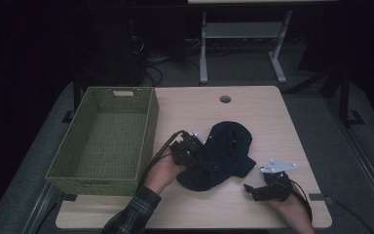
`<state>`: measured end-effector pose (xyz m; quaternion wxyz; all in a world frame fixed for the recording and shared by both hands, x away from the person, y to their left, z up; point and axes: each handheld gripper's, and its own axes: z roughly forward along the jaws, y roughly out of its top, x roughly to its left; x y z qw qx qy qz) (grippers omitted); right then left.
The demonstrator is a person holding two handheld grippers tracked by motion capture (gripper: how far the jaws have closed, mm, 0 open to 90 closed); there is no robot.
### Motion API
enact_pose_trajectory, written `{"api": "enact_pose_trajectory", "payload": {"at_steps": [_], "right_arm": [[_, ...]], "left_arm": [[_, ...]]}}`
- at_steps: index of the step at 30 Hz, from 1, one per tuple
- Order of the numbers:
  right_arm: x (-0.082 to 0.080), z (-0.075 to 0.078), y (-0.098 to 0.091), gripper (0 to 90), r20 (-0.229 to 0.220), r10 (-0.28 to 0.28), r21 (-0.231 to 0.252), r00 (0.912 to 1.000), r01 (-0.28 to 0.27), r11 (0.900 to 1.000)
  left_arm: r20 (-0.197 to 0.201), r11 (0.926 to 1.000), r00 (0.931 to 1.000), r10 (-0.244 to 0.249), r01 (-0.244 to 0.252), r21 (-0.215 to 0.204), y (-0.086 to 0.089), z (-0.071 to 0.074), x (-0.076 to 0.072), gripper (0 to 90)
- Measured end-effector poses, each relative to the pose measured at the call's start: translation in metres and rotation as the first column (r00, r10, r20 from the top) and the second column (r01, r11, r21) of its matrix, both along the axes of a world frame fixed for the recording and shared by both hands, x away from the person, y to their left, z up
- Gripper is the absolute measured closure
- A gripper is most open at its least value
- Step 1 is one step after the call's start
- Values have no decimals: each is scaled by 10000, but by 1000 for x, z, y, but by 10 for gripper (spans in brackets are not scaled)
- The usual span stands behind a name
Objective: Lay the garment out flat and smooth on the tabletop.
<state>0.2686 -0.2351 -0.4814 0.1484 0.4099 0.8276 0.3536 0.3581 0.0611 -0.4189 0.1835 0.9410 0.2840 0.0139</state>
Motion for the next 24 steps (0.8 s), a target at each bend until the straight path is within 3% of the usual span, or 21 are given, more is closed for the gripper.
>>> {"api": "enact_pose_trajectory", "payload": {"at_steps": [6,14,22,24], "right_arm": [[0,1,-1,66,-42,30,-82,10000,-31,10000],[-1,4,-6,67,106,-30,-365,9999,34,9993],[-4,12,-15,72,368,-87,-52,9993,89,9999],[-5,15,-18,124,431,17,11,9991,-17,10000]], "left_arm": [[-387,10000,9992,-73,74,25,1,-21,1,897],[-576,9984,9975,-413,390,-399,-3,-22,-13,897],[-593,9930,9934,-984,941,-717,-13,-23,-33,890],[-382,9926,9942,-1008,979,-722,-12,-21,-37,861]]}}
